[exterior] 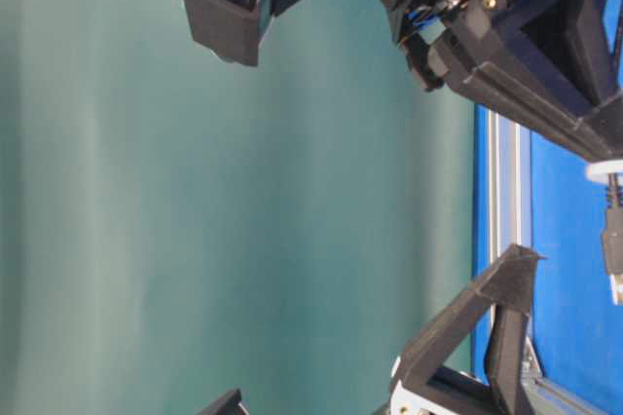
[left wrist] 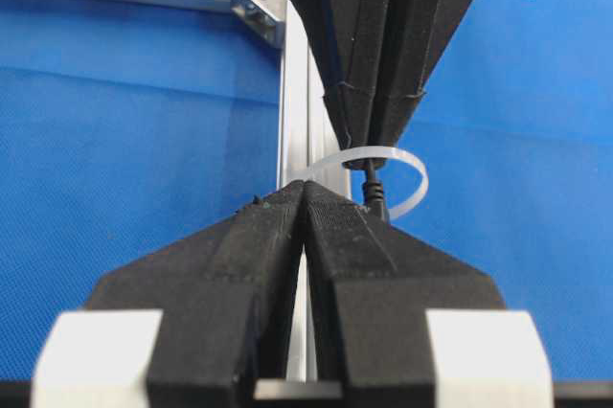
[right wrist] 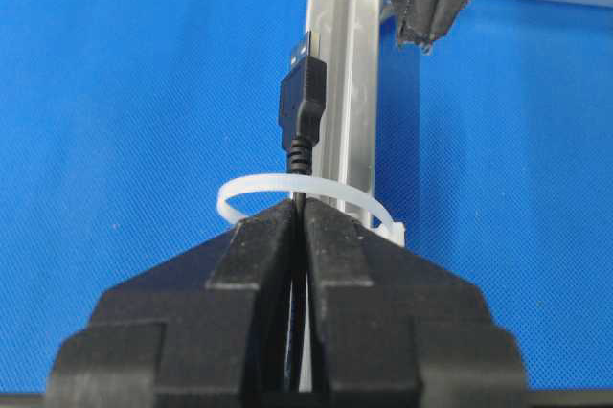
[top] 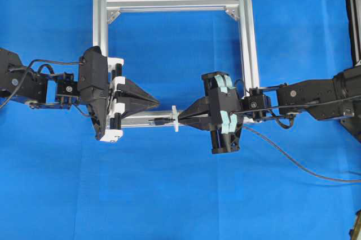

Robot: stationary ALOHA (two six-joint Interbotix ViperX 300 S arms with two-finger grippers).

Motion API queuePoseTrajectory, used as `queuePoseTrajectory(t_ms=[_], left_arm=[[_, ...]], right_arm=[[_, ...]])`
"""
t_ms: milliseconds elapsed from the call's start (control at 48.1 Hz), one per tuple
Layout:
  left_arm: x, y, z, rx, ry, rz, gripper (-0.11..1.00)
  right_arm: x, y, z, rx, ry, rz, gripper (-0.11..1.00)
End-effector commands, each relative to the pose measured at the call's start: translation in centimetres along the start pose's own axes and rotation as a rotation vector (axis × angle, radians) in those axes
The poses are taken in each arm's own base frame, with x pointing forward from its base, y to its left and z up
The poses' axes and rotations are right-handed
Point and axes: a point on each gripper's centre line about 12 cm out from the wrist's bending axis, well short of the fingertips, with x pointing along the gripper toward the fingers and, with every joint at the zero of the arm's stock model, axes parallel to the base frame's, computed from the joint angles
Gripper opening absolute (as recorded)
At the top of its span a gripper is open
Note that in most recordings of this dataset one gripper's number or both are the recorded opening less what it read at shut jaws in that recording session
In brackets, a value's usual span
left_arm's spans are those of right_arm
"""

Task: Insert the wire through the string loop located in the center.
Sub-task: 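Move the left gripper open toward the plug emerging from the loop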

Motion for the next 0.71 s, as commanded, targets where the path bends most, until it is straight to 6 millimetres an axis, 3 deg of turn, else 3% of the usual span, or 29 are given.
queuePoseTrajectory(t_ms=[0,333,416,603,686], left_arm=[[0.10,-0.32,1.45,0.005,-0.045,-0.010,0.00],[0.47,-0.49,1.38,-0.007,-0.015,-0.012,0.03],[0.46,-0.66,1.35,-0.009,-0.015,-0.016,0.22],[0.46,-0.97,1.24,-0.010,-0.012,-0.024,0.78],[0.48,-1.01,1.13,-0.010,-0.005,-0.024,0.91]], right_arm=[[-0.11,0.07,1.05,-0.002,-0.035,0.004,-0.02],[-0.11,0.07,1.05,-0.005,-0.035,0.004,-0.02],[-0.12,0.07,0.99,-0.005,-0.034,0.003,-0.02],[-0.12,0.07,0.99,-0.005,-0.034,0.003,-0.02],[-0.12,0.07,0.99,-0.005,-0.034,0.003,-0.02]])
